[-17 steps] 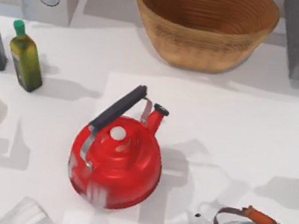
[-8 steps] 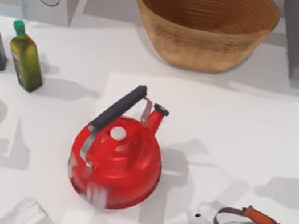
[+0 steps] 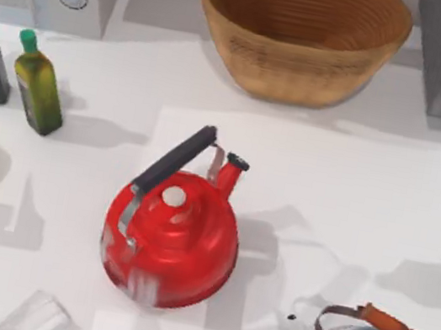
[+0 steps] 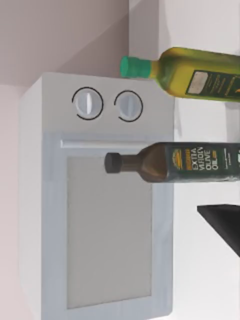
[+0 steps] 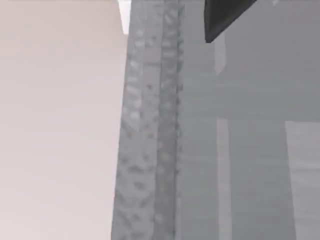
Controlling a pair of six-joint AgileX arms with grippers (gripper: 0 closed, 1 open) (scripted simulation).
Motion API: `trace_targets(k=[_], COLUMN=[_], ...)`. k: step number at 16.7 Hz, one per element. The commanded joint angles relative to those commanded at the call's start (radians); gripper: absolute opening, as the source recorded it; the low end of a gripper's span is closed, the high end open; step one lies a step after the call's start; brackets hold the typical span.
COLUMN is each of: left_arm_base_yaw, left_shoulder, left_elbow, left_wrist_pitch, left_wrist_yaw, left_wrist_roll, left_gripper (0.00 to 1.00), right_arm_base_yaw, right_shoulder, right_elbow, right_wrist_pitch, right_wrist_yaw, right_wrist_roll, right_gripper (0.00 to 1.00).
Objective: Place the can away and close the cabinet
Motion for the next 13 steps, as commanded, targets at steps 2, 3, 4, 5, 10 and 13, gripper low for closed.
trace_targets(k=[2, 3, 4, 5, 10, 13], left_arm_base_yaw=[0.0, 0.0, 0.0, 0.0, 0.0, 0.0], left_shoulder=[0.0, 0.0, 0.0, 0.0, 0.0, 0.0], left_elbow=[0.0, 0.0, 0.0, 0.0, 0.0, 0.0], left_wrist_pitch=[0.0, 0.0, 0.0, 0.0, 0.0, 0.0], left_wrist_yaw=[0.0, 0.0, 0.0, 0.0, 0.0, 0.0], left_wrist_roll=[0.0, 0.0, 0.0, 0.0, 0.0, 0.0], left_gripper=[1.0, 1.0, 1.0, 1.0, 1.0, 1.0], right_arm_base_yaw=[0.0, 0.0, 0.0, -0.001, -0.008, -0.013], right_shoulder=[-0.025, -0.036, -0.047, -0.057, -0.09, -0.1], right_elbow=[0.141, 0.213, 0.286, 0.358, 0.692, 0.847], right_wrist_pitch=[-0.161, -0.244, -0.328, -0.412, -0.801, -0.976], right_wrist_yaw=[0.001, 0.0, -0.001, -0.003, -0.02, -0.032], right_wrist_roll=[-0.001, -0.001, -0.001, 0.0, 0.007, 0.011], right_gripper=[1.0, 1.0, 1.0, 1.0, 1.0, 1.0])
